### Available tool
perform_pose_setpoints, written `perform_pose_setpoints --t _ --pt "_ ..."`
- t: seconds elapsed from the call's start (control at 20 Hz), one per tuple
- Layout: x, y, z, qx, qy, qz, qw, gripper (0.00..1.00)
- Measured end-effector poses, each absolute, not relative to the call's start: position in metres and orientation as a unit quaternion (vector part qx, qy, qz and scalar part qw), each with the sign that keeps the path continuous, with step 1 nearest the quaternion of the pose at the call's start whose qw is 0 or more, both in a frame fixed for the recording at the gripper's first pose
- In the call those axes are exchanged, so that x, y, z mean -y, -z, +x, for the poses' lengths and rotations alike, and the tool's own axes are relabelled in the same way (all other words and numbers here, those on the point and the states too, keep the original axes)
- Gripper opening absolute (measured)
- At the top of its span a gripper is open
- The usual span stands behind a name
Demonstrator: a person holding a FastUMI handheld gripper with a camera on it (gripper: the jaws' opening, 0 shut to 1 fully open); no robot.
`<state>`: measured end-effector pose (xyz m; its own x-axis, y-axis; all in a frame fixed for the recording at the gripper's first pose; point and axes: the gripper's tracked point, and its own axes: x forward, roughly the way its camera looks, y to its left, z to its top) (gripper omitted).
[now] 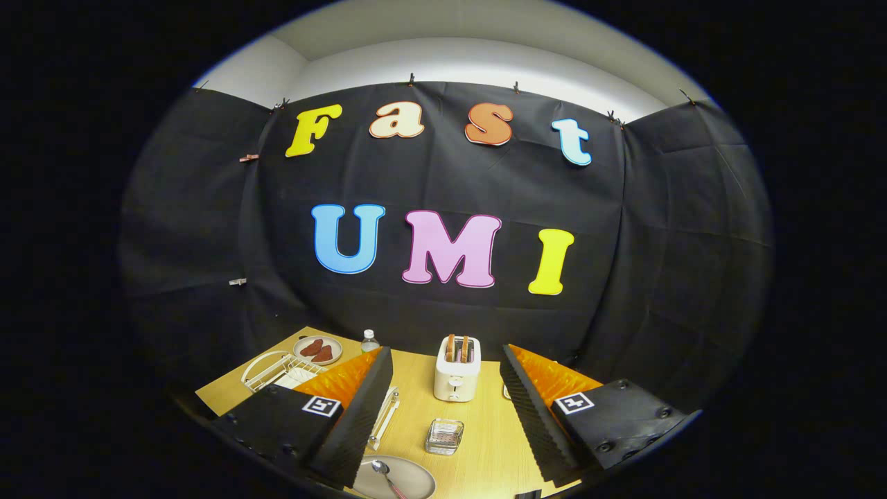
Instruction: Take the plate from the dish rack, then take the spoon from the basket and place it into the plate.
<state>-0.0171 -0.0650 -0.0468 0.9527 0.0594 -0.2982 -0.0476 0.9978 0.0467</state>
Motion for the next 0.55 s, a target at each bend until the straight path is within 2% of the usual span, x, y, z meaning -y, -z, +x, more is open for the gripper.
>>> perform_pose_setpoints --t 0.55 --pt "0.041 0.079 -0.007 -0.175 -0.045 -0.001 0.984 0.96"
